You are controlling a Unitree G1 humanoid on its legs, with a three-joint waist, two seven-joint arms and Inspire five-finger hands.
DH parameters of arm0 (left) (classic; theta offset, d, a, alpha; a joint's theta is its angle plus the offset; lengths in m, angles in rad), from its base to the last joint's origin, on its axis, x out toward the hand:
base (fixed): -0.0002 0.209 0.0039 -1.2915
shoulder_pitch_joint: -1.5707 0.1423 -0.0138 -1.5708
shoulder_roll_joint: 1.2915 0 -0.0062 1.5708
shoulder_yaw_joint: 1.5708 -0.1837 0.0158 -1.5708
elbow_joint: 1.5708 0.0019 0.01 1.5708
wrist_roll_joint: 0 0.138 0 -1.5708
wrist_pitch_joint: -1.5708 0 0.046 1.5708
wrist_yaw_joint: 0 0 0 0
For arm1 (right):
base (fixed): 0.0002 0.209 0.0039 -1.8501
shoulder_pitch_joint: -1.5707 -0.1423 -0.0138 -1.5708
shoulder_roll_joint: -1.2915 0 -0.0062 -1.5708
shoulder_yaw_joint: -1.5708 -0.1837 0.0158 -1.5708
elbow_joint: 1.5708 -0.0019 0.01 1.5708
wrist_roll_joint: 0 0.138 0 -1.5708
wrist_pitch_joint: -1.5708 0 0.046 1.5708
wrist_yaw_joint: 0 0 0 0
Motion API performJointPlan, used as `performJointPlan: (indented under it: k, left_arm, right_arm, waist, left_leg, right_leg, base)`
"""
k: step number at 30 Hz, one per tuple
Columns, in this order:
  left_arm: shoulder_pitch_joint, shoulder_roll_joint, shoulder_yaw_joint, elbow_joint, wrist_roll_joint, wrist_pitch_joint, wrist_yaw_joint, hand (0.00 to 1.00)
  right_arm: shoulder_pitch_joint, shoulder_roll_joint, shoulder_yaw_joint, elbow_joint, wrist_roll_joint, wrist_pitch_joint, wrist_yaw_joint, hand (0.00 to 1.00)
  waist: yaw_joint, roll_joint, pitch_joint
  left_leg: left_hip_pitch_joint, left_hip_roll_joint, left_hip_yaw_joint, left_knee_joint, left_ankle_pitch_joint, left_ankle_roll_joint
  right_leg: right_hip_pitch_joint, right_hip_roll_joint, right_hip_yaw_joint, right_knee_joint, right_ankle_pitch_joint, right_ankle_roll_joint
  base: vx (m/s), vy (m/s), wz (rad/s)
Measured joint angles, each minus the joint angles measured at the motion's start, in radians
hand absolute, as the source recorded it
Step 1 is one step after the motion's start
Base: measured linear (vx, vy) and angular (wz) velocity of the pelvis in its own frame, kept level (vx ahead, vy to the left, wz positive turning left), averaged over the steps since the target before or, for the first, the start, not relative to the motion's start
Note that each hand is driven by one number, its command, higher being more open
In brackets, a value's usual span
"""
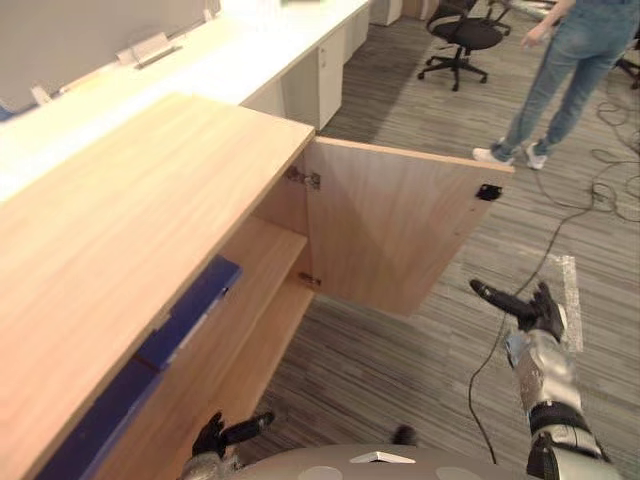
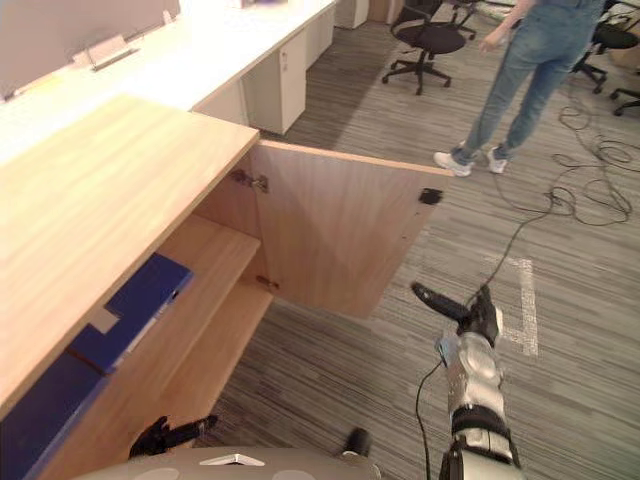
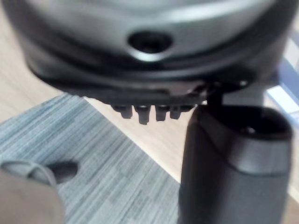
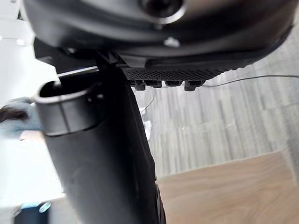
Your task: Walk over to the cabinet, pick up the folder, carry it to the office cabinet, place the folder inside the office cabinet, then close the office cabinet door
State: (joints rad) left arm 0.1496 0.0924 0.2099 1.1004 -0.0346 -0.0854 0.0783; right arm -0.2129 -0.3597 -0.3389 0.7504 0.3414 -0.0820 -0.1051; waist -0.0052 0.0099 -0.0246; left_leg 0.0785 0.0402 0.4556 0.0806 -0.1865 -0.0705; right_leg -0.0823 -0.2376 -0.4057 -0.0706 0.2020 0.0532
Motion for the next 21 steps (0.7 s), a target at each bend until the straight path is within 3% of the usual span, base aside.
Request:
performJointPlan:
  k: [3, 9, 11, 12, 13, 14, 15, 19, 21]
  left_arm:
    - [0.0, 0.032, -0.004, -0.001, -0.009, 0.001, 0.005, 1.0]
    - [0.017, -0.017, -0.006, -0.001, -0.041, 0.001, -0.005, 1.0]
    - [0.017, -0.019, -0.005, -0.002, -0.043, 0.0, -0.007, 1.0]
    - [0.017, -0.014, 0.007, -0.004, -0.05, 0.0, -0.013, 1.0]
    - [0.019, -0.01, 0.015, -0.009, -0.052, 0.0, -0.016, 1.0]
    - [0.025, -0.015, 0.021, -0.014, -0.052, -0.005, -0.016, 1.0]
    - [0.026, -0.032, 0.022, -0.016, -0.052, -0.004, -0.017, 1.0]
    - [0.057, -0.014, 0.021, -0.02, -0.071, 0.0, -0.016, 1.0]
    - [0.06, -0.016, 0.022, -0.018, -0.075, 0.002, -0.02, 1.0]
  right_arm:
    - [-0.102, -0.052, 0.025, -0.004, 0.024, 0.0, 0.003, 1.0]
    - [-0.285, -0.176, 0.087, 0.0, 0.083, -0.014, -0.008, 1.0]
    - [-0.334, -0.211, 0.12, 0.018, 0.11, -0.019, -0.013, 1.0]
    - [-0.381, -0.228, 0.141, 0.043, 0.115, -0.02, -0.014, 1.0]
    - [-0.399, -0.229, 0.147, 0.049, 0.116, -0.02, -0.016, 1.0]
    - [-0.428, -0.242, 0.159, 0.063, 0.117, -0.022, -0.013, 1.0]
    - [-0.463, -0.277, 0.182, 0.072, 0.117, -0.023, -0.01, 1.0]
    - [-0.511, -0.288, 0.217, 0.148, 0.116, -0.026, 0.003, 1.0]
    - [-0.518, -0.304, 0.261, 0.161, 0.141, -0.025, 0.015, 1.0]
  waist:
    - [0.002, -0.015, 0.011]
    - [0.003, 0.024, 0.02]
    - [0.003, 0.026, 0.021]
    - [0.004, 0.014, 0.03]
    - [0.005, -0.005, 0.042]
    - [0.005, 0.006, 0.04]
    - [0.007, 0.044, 0.039]
    - [0.008, 0.014, 0.059]
    - [0.005, 0.013, 0.061]
  left_leg:
    - [-0.005, 0.008, -0.026, 0.015, 0.0, 0.0]
    - [-0.003, 0.027, -0.057, 0.065, -0.005, -0.005]
    - [-0.017, 0.03, -0.064, 0.105, -0.006, -0.008]
    - [-0.064, 0.038, -0.076, 0.222, -0.019, -0.028]
    - [-0.096, 0.041, -0.077, 0.272, -0.045, -0.022]
    - [-0.096, 0.046, -0.078, 0.183, -0.051, -0.006]
    - [-0.084, 0.064, -0.08, 0.091, 0.002, -0.003]
    - [-0.075, 0.046, -0.081, 0.073, 0.02, -0.001]
    - [-0.076, 0.048, -0.084, 0.074, 0.023, 0.0]
  right_leg:
    - [0.009, 0.003, -0.003, 0.001, 0.0, -0.001]
    - [0.047, 0.004, -0.012, 0.002, 0.0, -0.001]
    - [0.055, -0.004, -0.019, 0.002, 0.0, -0.001]
    - [0.069, -0.028, -0.029, 0.002, 0.001, -0.002]
    - [0.075, -0.046, -0.029, 0.004, 0.001, -0.001]
    - [0.079, -0.049, -0.032, 0.005, 0.001, -0.001]
    - [0.08, -0.027, -0.031, 0.005, -0.001, 0.0]
    - [0.081, -0.036, -0.033, 0.003, -0.001, 0.002]
    - [0.082, -0.03, -0.034, 0.005, -0.001, 0.002]
  base:
    - [0.07, -0.001, 0.19]
    - [0.05, -0.02, 0.1]
    - [0.05, -0.004, 0.14]
    - [0.03, 0.015, 0.17]
    - [-0.01, 0.012, 0.2]
    - [-0.05, 0.008, 0.15]
    - [-0.05, 0.028, 0.08]
    - [-0.03, 0.022, -0.02]
    - [-0.04, -0.029, 0.0]
